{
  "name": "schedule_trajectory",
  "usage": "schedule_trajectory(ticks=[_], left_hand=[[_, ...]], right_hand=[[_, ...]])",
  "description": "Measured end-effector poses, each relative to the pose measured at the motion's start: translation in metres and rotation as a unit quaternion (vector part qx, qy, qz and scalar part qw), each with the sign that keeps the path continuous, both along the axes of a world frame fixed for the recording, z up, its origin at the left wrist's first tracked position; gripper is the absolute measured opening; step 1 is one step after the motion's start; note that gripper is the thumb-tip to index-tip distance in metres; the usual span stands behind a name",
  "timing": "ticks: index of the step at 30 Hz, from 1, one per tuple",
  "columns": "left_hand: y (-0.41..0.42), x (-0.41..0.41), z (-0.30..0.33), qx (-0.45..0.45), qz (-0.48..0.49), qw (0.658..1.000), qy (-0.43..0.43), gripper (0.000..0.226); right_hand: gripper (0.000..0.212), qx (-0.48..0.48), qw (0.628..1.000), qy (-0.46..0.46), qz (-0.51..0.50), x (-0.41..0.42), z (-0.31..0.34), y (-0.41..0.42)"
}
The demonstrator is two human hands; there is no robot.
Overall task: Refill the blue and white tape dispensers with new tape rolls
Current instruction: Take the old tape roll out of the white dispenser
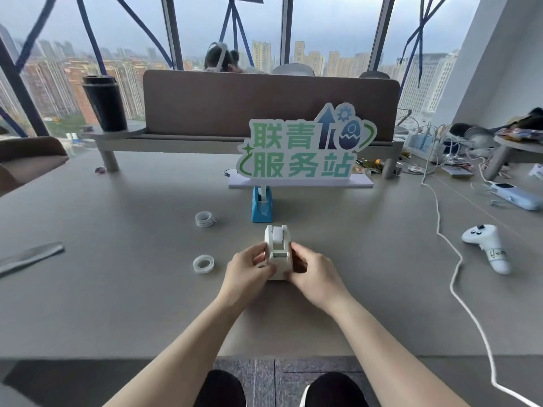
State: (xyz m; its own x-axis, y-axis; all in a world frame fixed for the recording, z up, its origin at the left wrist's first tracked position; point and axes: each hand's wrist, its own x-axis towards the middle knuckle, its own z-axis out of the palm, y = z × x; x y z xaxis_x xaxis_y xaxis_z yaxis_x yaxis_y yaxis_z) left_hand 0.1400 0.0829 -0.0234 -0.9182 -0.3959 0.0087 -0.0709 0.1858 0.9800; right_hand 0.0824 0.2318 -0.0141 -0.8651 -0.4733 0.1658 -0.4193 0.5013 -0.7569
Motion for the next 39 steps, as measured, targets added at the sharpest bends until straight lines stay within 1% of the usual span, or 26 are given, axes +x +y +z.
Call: schedule_trajectory(ticks=[5,7,8,9,11,14,16,18,19,21,23,25,27,29,31,35,39], left_hand=[[0.001,0.007,-0.003,0.003,0.003,1.0,0.009,0.048],[0.001,0.008,-0.004,0.011,0.007,1.0,0.009,0.045],[0.001,0.008,-0.002,0.018,0.003,1.0,0.009,0.041],[0.001,0.01,0.0,0.028,-0.004,1.0,0.01,0.037],[0.0,0.009,0.005,0.05,-0.015,0.999,0.015,0.032],[-0.003,0.002,0.014,0.082,-0.014,0.996,0.025,0.036],[-0.004,-0.001,0.019,0.087,-0.008,0.996,0.025,0.039],[-0.006,-0.007,0.016,0.079,0.004,0.997,0.022,0.034],[-0.007,-0.008,0.014,0.08,0.01,0.997,0.022,0.038],[-0.009,-0.01,0.01,0.095,0.02,0.995,0.02,0.041],[-0.01,-0.011,0.007,0.093,0.026,0.995,0.021,0.041],[-0.011,-0.011,0.004,0.096,0.024,0.995,0.021,0.041],[-0.013,-0.013,0.002,0.093,0.03,0.995,0.021,0.039],[-0.015,-0.015,0.003,0.087,0.033,0.995,0.025,0.037],[-0.015,-0.016,0.004,0.091,0.04,0.995,0.026,0.035],[-0.018,-0.022,0.005,0.084,0.052,0.995,0.026,0.025],[-0.022,-0.029,0.009,0.051,0.062,0.996,0.047,0.018]], right_hand=[[0.048,0.001,1.0,-0.006,0.018,0.005,-0.002,0.001],[0.037,-0.016,0.999,-0.032,0.039,0.004,0.002,0.004],[0.032,-0.04,0.997,-0.049,0.048,0.002,0.004,0.004],[0.033,-0.062,0.995,-0.063,0.046,-0.002,0.007,0.002],[0.044,-0.071,0.995,-0.071,0.022,-0.014,0.011,-0.003],[0.052,-0.011,0.998,-0.049,0.024,-0.031,0.023,-0.017],[0.053,0.047,0.998,-0.025,0.043,-0.038,0.03,-0.027],[0.052,0.107,0.993,-0.008,0.053,-0.044,0.035,-0.034],[0.053,0.131,0.99,-0.005,0.056,-0.047,0.036,-0.036],[0.053,0.16,0.985,0.004,0.06,-0.052,0.039,-0.04],[0.045,0.171,0.983,0.02,0.062,-0.055,0.04,-0.042],[0.037,0.168,0.982,0.045,0.07,-0.055,0.039,-0.042],[0.03,0.146,0.984,0.067,0.075,-0.055,0.033,-0.041],[0.024,0.113,0.988,0.078,0.076,-0.055,0.027,-0.04],[0.021,0.101,0.988,0.085,0.083,-0.056,0.025,-0.039],[0.022,0.083,0.989,0.091,0.079,-0.057,0.029,-0.039],[0.035,0.039,0.99,0.121,0.064,-0.054,0.033,-0.038]])
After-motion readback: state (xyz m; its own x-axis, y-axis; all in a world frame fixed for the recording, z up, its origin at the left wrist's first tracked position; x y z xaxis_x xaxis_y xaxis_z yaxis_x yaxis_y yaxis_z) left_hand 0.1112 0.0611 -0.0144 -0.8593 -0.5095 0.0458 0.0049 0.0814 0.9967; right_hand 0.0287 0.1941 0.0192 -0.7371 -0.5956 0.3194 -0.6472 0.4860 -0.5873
